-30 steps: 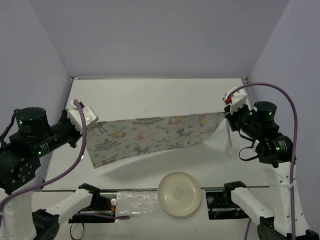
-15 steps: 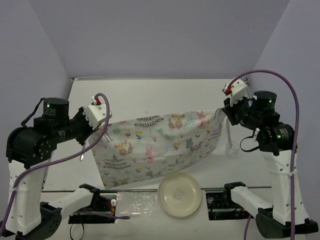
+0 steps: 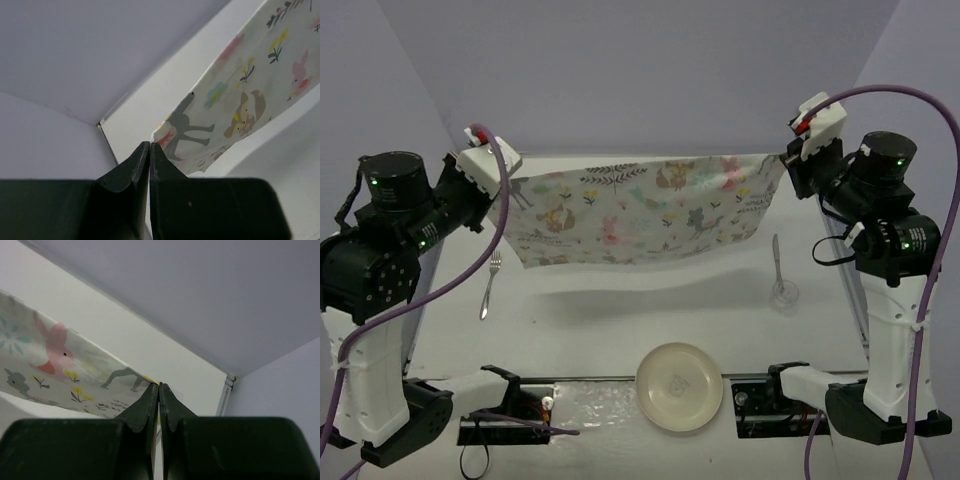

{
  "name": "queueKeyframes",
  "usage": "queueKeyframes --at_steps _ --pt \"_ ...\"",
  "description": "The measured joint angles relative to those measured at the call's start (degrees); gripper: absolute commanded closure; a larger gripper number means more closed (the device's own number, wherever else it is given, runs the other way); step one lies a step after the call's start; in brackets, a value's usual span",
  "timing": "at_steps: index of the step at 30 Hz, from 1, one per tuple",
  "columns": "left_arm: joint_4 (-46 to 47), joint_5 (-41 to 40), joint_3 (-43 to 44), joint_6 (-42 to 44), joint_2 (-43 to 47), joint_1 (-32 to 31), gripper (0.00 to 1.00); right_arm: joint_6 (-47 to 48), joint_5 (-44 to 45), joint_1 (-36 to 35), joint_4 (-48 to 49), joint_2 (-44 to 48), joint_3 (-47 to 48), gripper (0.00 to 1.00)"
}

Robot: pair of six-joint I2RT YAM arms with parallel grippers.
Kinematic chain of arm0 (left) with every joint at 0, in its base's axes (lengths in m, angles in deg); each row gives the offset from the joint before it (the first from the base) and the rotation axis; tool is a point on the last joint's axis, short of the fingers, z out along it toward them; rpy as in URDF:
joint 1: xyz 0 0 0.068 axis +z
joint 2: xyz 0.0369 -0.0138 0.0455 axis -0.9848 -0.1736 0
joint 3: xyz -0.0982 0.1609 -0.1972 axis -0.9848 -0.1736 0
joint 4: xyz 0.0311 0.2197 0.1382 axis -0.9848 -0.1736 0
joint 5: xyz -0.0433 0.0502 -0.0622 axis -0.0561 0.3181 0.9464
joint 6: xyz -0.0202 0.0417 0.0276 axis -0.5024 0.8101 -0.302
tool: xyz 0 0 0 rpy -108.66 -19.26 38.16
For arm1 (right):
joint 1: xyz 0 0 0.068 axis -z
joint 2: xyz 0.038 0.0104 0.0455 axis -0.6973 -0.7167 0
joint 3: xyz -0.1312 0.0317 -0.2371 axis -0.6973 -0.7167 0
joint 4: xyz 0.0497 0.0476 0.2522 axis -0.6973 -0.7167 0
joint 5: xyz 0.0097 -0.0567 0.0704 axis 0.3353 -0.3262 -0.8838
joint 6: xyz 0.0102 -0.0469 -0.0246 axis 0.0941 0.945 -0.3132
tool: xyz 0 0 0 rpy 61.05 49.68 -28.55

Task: Set the dinner table for one person

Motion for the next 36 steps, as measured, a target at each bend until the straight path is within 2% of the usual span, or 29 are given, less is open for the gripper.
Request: queueKeyframes --at_steps 4,8,16,24,28,32,36 --pt "2.62 1.24 7.16 -2.31 0.35 0.47 1.00 -0.99 -1.72 2.40 0.38 -0.52 6.32 1.00" --pt "2.78 3.67 7.67 -3.39 2.97 0.78 1.00 -2.14 -4.95 4.77 0.81 4.37 6.69 1.00" --pt "-1.96 6.88 -1.66 -3.43 13.05 0.86 1.00 -3.06 -10.14 7.85 -0.60 19.68 -7.57 1.00" --pt "-3.64 8.90 -18.08 -3.97 19.70 0.86 1.00 -4.23 -14.76 11.65 -4.14 25.48 -27.28 1.00" --pt "-3.25 8.10 -24.29 -4.11 17.80 0.81 1.00 -4.44 -14.57 12.57 -5.06 25.35 -29.22 1.00" --pt "-2.12 6.43 -26.81 -4.07 14.42 0.06 1.00 -4.40 -14.46 12.64 -5.06 24.29 -28.32 1.00" --pt "-0.49 4.67 -27.93 -3.81 10.00 -0.33 1.00 -4.19 -13.96 12.57 -4.40 19.29 -24.99 1.00"
